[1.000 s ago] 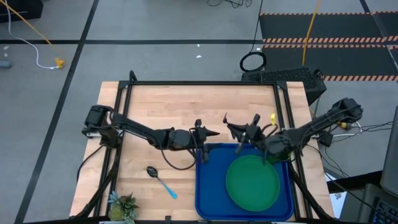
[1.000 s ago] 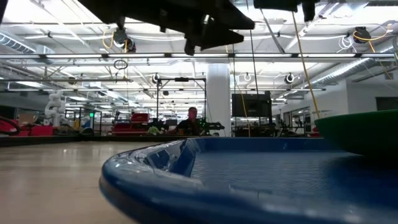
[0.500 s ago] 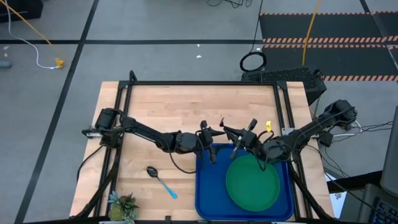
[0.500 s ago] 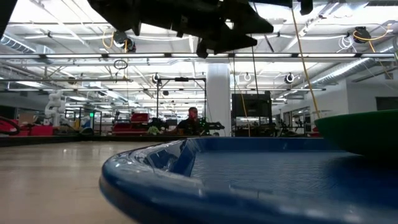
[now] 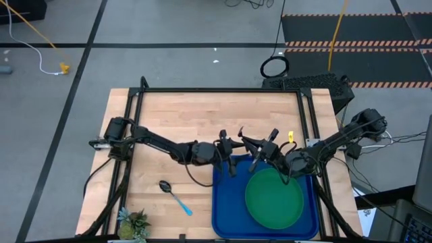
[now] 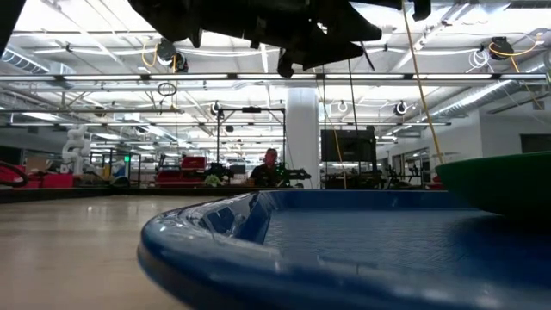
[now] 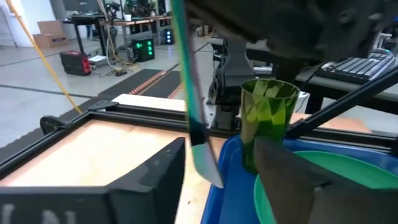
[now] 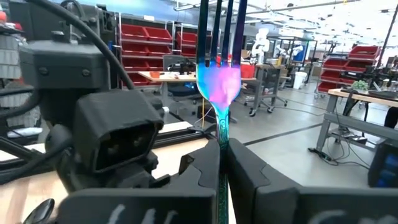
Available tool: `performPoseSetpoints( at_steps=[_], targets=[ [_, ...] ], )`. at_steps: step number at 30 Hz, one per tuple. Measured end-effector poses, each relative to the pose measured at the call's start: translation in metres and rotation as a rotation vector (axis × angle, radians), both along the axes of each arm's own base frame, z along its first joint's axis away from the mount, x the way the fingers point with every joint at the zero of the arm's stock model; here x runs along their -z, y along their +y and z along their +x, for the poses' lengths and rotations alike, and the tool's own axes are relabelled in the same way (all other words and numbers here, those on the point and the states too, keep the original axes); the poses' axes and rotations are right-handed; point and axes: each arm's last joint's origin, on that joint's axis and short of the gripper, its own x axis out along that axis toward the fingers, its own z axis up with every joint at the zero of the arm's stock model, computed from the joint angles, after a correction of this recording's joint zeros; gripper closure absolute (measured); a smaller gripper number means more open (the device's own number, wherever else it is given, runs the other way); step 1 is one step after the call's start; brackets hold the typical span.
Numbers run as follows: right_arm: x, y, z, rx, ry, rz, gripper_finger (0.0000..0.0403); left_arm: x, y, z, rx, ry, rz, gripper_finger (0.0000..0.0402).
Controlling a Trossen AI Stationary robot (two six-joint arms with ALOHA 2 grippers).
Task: Pick and place plate/cup/fork/spoon on tray
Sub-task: Put the blue fork on the left side of the plate on the blue tray
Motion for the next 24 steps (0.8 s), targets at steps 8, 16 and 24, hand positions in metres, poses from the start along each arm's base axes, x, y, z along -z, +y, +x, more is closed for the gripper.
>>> performPoseSetpoints(
  at_steps=[8, 16, 24],
  targets=[
    [0.0005, 0.0014, 0.0009, -0.060, -0.020, 0.032, 0.0399, 0.0005, 0.0041, 0.0010, 0.034, 0.002, -0.020, 0.0302],
    [0.0010, 0.0026, 0.0002, -0.059, -0.001, 0.009, 0.0399, 0.0021, 0.0048, 0.0007, 0.028, 0.023, -0.021, 0.0381],
    [0.0017, 0.0079, -0.0026, -0.083, 0.027, -0.018, 0.0398, 0.0026, 0.0047, 0.0010, 0.099, 0.029, -0.050, 0.0393]
  ],
)
